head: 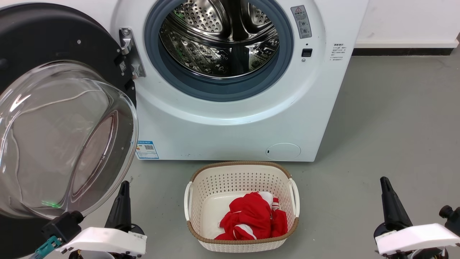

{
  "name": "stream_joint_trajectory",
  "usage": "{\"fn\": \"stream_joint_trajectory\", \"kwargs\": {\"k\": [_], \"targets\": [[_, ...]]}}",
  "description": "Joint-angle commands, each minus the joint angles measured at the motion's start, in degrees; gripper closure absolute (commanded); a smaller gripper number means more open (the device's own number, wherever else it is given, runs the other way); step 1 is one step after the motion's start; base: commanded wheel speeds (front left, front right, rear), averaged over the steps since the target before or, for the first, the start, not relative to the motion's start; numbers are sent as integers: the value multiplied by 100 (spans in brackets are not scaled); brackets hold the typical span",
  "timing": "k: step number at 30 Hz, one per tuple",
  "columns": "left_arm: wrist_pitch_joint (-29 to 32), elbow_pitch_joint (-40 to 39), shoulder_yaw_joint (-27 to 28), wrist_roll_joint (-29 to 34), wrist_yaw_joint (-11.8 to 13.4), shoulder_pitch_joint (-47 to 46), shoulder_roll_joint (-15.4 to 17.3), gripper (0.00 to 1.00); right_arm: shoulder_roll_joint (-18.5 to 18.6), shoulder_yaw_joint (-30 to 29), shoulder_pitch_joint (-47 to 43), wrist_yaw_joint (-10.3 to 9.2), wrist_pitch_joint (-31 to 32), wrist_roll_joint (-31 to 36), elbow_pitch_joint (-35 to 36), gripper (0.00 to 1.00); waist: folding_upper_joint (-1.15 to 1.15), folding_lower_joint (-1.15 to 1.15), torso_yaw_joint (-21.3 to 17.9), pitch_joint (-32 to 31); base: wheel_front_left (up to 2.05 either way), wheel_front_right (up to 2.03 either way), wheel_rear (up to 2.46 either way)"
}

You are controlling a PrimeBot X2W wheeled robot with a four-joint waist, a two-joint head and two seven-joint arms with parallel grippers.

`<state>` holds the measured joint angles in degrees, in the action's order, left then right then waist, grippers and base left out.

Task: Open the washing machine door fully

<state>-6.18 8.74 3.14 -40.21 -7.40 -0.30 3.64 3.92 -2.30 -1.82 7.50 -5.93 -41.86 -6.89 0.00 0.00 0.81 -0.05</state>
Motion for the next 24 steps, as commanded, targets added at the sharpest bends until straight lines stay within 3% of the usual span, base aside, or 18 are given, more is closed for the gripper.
{"fn": "stream_joint_trajectory", "kwargs": {"k": [1, 24], "targets": [[24, -49, 31, -148, -5, -175, 15, 100, 53, 0, 164, 0, 28, -167, 47, 100, 0, 0, -1, 0, 0, 0, 0], [452, 145, 142, -1862, -8, -330, -15, 100, 77, -46, 387, 0, 361, -1905, -201, 100, 0, 0, -21, 6, 0, 0, 0]]}}
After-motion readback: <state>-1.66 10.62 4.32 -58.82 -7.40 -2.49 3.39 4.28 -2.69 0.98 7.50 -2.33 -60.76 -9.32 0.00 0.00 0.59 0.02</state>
